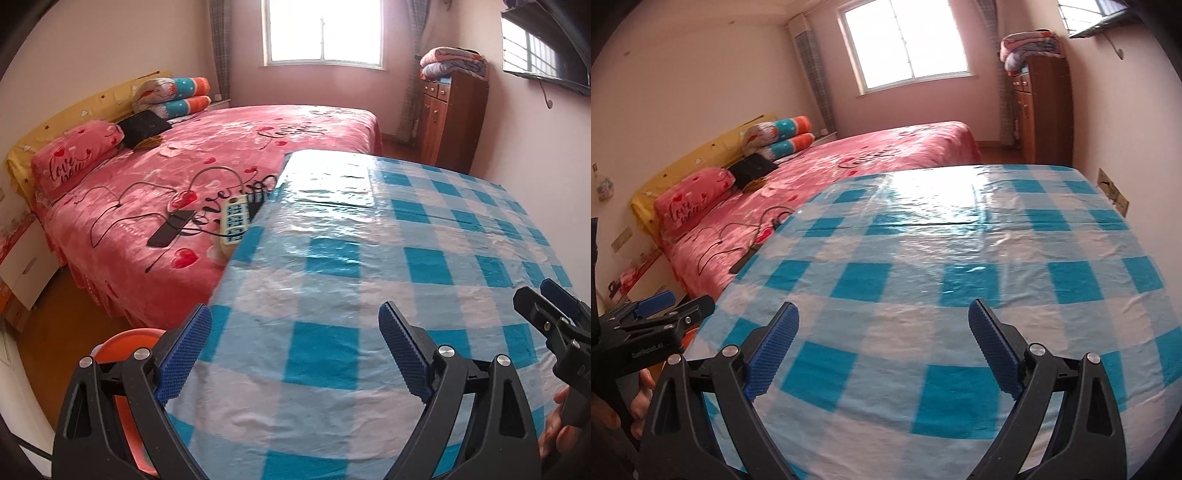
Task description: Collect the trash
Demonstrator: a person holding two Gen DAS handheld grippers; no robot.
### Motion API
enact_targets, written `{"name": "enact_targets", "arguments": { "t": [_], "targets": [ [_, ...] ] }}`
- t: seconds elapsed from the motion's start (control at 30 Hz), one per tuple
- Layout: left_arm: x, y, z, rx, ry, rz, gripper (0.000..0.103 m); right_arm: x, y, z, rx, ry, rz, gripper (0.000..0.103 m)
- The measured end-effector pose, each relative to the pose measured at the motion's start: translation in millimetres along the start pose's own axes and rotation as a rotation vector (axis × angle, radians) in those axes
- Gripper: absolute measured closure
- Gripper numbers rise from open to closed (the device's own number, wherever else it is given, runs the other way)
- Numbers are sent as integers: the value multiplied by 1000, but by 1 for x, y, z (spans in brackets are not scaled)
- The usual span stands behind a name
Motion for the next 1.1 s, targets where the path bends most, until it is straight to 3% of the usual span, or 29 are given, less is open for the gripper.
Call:
{"name": "enact_targets", "arguments": {
  "t": [0.7,0.8,1.1],
  "targets": [
    [13,-98,-2,-81,-17,-106,12,14,-97,24,-175,-68,-59,9],
    [14,-112,-1,-86,-29,-123,7,14,-107,27,-202,-76,-56,9],
    [19,-147,-1,-115,-51,-152,7,19,-127,40,-263,-98,-45,9]
  ]
}}
Point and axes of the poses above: each gripper's, at about its wrist camera, not at the fingertips, and z roughly against the way its jaws point, y to its left, x to its top, the point moved 7 cm from there along -z, roughly the way its jaws point, and after that the axes turned 5 degrees about x, right-handed, at the moved point
